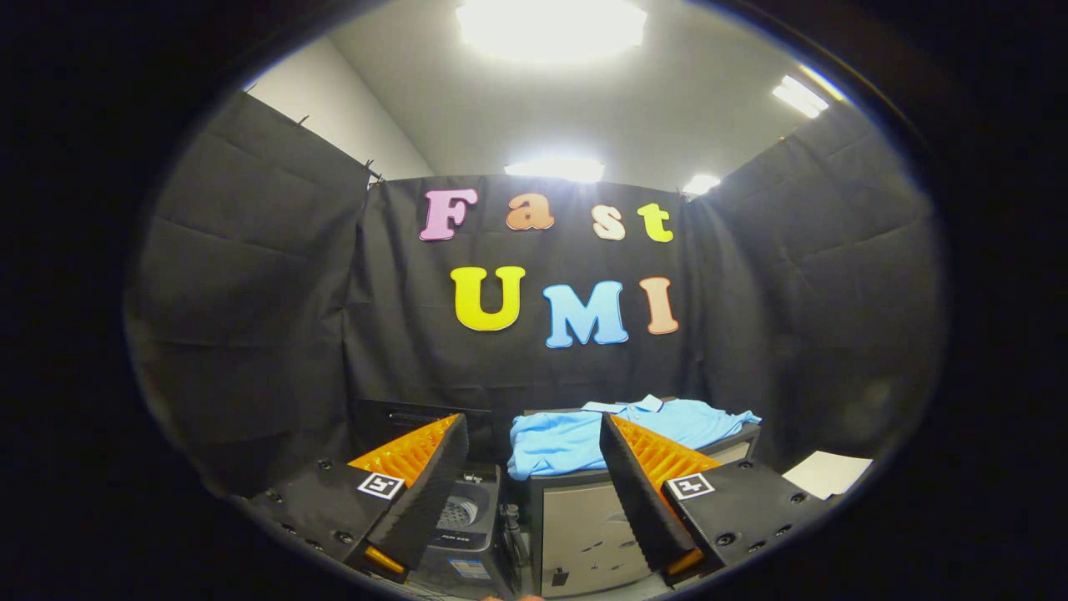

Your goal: Put the clothes into the washing machine and then close the washing machine lid.

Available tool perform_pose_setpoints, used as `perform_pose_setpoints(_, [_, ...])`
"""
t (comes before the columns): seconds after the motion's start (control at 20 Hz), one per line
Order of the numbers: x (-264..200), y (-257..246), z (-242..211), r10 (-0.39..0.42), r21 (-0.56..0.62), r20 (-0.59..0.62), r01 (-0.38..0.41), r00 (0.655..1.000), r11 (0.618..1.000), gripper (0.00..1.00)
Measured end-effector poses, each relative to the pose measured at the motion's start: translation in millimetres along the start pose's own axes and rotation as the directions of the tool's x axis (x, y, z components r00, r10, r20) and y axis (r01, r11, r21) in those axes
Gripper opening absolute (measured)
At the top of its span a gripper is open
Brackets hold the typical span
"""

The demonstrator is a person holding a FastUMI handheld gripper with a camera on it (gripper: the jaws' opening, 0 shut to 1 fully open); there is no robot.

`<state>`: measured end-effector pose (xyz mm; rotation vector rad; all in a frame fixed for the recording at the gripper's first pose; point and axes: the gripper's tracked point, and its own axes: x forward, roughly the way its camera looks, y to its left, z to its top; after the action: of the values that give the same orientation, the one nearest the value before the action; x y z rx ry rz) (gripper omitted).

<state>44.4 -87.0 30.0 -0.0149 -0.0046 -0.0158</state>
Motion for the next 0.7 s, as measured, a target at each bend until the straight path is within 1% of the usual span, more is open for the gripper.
perform_pose_setpoints(0.15, [20, -12, 12, 0.001, -0.006, 0.021, 0.000, 1.000, 1.000, 0.98])
perform_pose_setpoints(0.3, [45, -29, 15, -0.029, -0.043, 0.010, 0.029, 1.000, 0.999, 0.98])
perform_pose_setpoints(0.45, [73, -49, 13, -0.073, -0.075, -0.027, 0.071, 0.997, 0.995, 0.98])
perform_pose_setpoints(0.55, [93, -61, 13, -0.101, -0.072, -0.044, 0.098, 0.994, 0.993, 0.98])
perform_pose_setpoints(0.7, [124, -75, 7, -0.124, -0.035, -0.074, 0.121, 0.990, 0.992, 0.98])
